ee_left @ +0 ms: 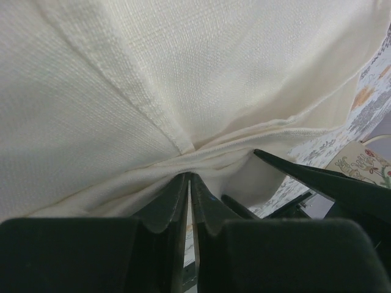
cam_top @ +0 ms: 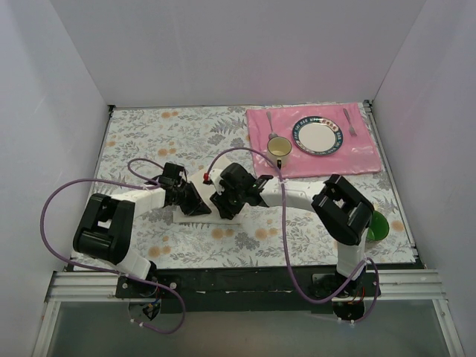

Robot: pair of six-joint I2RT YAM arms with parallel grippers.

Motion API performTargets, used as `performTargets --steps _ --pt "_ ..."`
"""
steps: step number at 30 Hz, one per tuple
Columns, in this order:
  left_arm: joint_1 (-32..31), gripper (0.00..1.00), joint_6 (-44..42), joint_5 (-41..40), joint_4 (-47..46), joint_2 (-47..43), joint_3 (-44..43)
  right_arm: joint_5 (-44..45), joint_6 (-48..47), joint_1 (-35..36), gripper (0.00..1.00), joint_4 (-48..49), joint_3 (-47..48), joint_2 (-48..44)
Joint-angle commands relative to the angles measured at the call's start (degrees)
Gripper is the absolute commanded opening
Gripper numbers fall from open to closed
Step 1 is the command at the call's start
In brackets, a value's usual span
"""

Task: Fold the napkin, place the utensils inside, and roll it up
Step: Roll the napkin with the utensil

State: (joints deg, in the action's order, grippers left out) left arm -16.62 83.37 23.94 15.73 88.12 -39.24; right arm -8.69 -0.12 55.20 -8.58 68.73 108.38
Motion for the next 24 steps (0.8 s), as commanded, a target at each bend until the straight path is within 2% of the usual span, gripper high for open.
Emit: performTargets --steps 1,5,13,17,21,24 --pt "-0.25 0.06 -0.5 -0.13 -2.01 2.94 2.15 -2.12 -8.91 1.13 0.6 1.35 -1.57 -5.62" --pt "-0.25 0.05 -0.05 -0.13 -2.19 2.76 2.42 -0.9 -14.63 5.08 0.72 7.26 -6.5 -8.45" --pt "-0.16 0.04 0.65 1.63 -2.46 2.94 2.77 8.33 -16.76 10.01 0.73 9.72 -5.45 -4.14" --pt "-0.16 0.04 0.56 1.72 -2.72 2.94 2.95 16.5 -15.88 10.72 0.73 8.67 -2.55 -2.21" --pt "-0.16 0.04 0.39 1.28 -2.72 2.76 3.12 24.32 -15.0 10.19 0.74 0.59 2.11 -1.76" --pt "-0.16 0.04 0.12 1.37 -2.63 2.94 3.12 22.59 -13.16 8.88 0.74 -0.39 -0.17 -5.71"
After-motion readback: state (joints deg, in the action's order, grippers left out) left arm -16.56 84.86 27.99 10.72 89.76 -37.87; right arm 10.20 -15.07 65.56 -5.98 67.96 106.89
